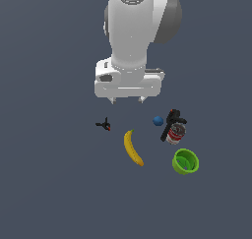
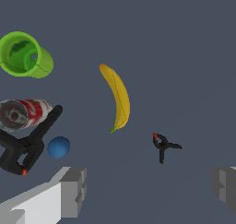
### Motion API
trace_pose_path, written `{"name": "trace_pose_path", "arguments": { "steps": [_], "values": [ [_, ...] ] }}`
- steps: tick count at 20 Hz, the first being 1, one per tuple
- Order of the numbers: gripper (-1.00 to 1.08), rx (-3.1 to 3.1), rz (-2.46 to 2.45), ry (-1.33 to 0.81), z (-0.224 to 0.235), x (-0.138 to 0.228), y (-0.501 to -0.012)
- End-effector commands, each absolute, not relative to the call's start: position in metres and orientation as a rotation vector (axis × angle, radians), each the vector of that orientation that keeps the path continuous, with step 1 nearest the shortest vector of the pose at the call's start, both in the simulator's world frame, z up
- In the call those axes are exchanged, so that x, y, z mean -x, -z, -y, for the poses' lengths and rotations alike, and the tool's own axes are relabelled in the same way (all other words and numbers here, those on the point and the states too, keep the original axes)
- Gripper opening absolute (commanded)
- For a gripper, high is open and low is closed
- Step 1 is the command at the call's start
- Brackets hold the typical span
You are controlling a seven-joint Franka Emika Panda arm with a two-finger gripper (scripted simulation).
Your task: Pick up a designated object from a clutter of objects.
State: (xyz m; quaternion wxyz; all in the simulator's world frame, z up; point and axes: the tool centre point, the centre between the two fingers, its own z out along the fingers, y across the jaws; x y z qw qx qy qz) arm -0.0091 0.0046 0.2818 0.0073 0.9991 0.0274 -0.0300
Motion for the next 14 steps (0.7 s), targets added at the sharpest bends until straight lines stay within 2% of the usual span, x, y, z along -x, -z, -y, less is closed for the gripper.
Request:
{"name": "trace_pose_path", "arguments": {
  "steps": [1, 14],
  "values": [
    [1.0, -3.125, -0.112, 0.093, -0.001, 0.009, -0.275],
    [1.0, -3.111, -0.405, 0.069, 0.035, 0.015, -0.21]
  ]
}}
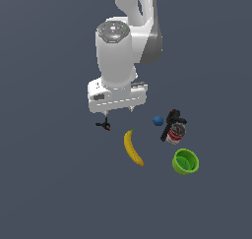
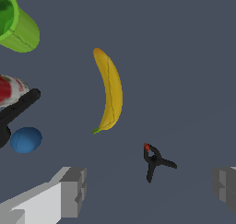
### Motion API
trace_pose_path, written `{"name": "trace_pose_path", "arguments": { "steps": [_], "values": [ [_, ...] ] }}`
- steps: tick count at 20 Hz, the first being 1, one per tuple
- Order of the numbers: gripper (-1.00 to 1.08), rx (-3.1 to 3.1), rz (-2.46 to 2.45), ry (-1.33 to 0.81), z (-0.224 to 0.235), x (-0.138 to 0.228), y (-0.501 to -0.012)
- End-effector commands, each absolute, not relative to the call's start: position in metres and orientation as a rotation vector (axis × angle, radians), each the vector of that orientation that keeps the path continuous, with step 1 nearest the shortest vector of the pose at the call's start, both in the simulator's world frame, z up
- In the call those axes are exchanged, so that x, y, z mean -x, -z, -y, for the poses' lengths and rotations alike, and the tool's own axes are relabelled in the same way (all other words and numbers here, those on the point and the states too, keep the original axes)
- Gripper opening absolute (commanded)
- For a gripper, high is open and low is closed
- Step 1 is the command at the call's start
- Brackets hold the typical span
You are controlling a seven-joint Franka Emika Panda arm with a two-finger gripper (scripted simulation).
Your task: Pick up a designated object from a clutter of objects.
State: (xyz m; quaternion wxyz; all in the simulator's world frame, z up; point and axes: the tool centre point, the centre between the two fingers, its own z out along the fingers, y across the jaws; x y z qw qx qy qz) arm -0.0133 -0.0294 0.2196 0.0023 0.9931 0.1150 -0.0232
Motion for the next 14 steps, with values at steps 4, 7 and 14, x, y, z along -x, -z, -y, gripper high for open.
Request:
{"name": "trace_pose_path", "arguments": {
  "steps": [4, 7, 14],
  "values": [
    [1.0, -3.097, -0.52, 0.059, 0.049, 0.021, -0.185],
    [1.0, -3.083, -0.607, 0.051, 0.059, 0.027, -0.167],
    [1.0, -3.039, -0.806, 0.032, 0.081, 0.044, -0.126]
  ]
}}
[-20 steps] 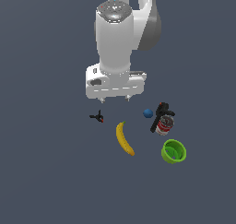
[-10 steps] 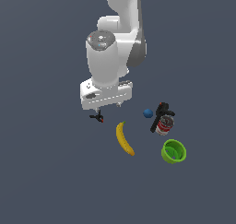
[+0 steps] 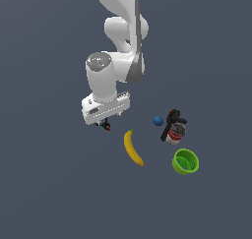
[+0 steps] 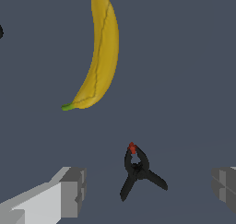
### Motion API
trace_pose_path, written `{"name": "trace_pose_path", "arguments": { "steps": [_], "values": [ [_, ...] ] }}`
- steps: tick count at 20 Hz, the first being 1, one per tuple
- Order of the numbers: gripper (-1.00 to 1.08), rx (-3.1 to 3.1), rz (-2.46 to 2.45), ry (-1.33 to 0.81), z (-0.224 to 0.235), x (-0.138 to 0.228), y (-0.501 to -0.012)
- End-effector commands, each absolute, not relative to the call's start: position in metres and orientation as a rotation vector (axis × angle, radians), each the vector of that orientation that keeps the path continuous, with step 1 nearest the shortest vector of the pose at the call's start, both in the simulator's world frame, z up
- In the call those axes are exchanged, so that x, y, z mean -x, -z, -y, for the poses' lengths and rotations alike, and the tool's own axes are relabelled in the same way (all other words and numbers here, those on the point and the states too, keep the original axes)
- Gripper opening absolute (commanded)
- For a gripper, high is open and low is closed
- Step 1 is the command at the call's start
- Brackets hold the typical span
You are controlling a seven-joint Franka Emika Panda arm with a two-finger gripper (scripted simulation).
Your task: Pick up a designated object from a clutter of objects.
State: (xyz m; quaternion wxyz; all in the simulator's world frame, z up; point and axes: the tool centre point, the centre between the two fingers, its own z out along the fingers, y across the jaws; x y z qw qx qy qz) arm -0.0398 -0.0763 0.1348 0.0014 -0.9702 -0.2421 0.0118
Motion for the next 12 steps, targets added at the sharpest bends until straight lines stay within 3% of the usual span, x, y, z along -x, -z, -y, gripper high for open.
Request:
{"name": "trace_pose_path", "arguments": {
  "steps": [1, 12],
  "values": [
    [1.0, 3.026, 0.832, -0.03, 0.084, 0.047, -0.121],
    [1.0, 2.952, 1.071, -0.007, 0.108, 0.076, -0.076]
  ]
}}
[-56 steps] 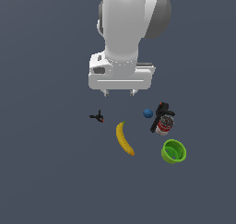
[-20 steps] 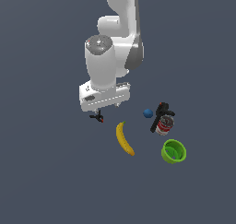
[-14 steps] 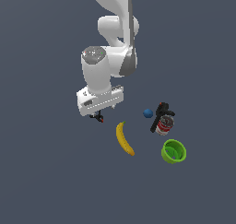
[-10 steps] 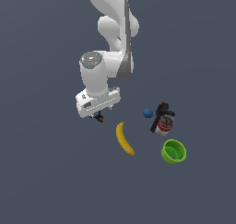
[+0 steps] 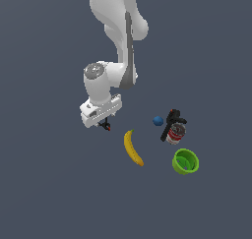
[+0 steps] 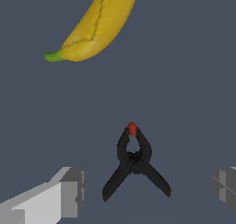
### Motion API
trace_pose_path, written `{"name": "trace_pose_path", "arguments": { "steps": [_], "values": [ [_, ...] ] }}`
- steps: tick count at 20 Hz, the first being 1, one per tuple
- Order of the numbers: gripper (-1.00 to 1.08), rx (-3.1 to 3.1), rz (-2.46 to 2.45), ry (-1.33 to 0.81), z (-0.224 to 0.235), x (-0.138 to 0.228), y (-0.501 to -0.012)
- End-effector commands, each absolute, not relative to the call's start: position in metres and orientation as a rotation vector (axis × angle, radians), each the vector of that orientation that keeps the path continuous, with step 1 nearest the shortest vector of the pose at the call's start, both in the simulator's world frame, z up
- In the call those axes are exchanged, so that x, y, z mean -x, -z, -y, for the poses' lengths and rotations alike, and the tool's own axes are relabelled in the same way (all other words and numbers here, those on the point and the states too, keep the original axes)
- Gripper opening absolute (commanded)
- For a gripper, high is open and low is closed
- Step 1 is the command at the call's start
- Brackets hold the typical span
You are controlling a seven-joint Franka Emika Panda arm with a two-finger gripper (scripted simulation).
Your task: Pick up a designated object from a clutter of objects.
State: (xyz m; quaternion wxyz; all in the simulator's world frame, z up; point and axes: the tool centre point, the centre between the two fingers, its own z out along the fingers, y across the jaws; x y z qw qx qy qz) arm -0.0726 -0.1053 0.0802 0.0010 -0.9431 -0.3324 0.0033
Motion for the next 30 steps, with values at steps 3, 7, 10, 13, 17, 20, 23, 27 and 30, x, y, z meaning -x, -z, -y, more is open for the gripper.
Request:
{"name": "trace_pose_path", "arguments": {
  "steps": [3, 7, 10, 13, 17, 20, 23, 27, 30],
  "values": [
    [1.0, 2.94, 1.106, -0.003, 0.111, 0.081, -0.07],
    [1.0, 2.93, 1.134, -0.001, 0.113, 0.085, -0.065],
    [1.0, 2.927, 1.14, 0.0, 0.114, 0.086, -0.064],
    [1.0, 2.929, 1.135, -0.001, 0.113, 0.085, -0.063],
    [1.0, 2.929, 1.136, -0.001, 0.113, 0.086, -0.055],
    [1.0, 2.928, 1.137, -0.001, 0.113, 0.086, -0.043],
    [1.0, 2.928, 1.139, 0.0, 0.113, 0.086, -0.029],
    [1.0, 2.927, 1.14, 0.0, 0.113, 0.086, -0.017],
    [1.0, 2.927, 1.14, 0.0, 0.113, 0.086, -0.014]
  ]
}}
